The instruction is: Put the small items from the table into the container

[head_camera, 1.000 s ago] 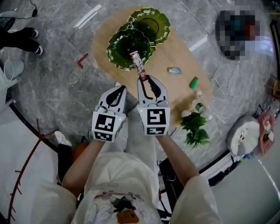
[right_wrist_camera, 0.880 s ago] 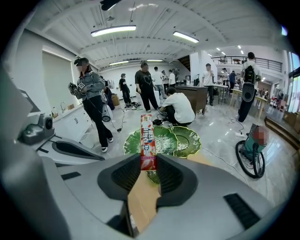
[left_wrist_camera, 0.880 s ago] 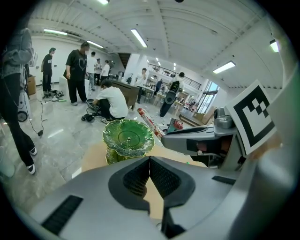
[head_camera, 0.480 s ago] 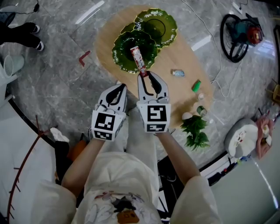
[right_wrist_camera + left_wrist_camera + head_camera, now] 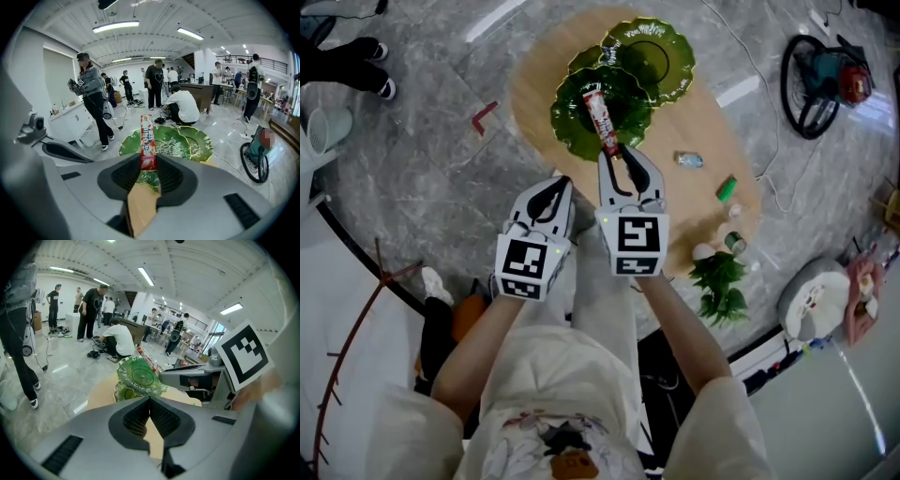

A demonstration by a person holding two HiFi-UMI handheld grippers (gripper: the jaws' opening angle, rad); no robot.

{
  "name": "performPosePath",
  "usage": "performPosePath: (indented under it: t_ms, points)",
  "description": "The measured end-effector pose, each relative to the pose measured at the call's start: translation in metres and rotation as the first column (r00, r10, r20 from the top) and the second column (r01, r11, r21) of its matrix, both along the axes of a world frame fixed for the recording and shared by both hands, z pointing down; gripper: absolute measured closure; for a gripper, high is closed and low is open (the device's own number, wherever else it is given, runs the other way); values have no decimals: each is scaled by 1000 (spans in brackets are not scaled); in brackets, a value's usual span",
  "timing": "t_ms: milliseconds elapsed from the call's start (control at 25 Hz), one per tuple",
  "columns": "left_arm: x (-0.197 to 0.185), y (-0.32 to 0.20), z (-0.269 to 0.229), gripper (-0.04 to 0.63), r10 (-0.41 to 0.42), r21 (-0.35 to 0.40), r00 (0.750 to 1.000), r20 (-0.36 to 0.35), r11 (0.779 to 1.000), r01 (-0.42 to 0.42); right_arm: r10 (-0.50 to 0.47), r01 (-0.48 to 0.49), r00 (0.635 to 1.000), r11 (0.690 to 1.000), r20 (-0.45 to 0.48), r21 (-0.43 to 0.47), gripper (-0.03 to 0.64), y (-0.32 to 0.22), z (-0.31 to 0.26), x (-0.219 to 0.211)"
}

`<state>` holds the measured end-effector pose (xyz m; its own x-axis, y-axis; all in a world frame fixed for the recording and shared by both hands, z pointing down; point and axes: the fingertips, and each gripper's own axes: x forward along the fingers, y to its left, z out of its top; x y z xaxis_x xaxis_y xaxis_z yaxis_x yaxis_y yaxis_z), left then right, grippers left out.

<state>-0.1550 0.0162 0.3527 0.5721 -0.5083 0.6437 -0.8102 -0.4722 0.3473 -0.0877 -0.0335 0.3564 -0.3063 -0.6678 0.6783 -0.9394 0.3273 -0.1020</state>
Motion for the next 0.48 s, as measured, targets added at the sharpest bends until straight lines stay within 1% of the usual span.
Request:
performPosePath:
  t_ms: [480]
  points:
    - [-14, -10, 12, 588, -33, -21, 999, 2, 999, 33, -31, 30, 999, 999, -25, -33, 508, -12, 19, -10]
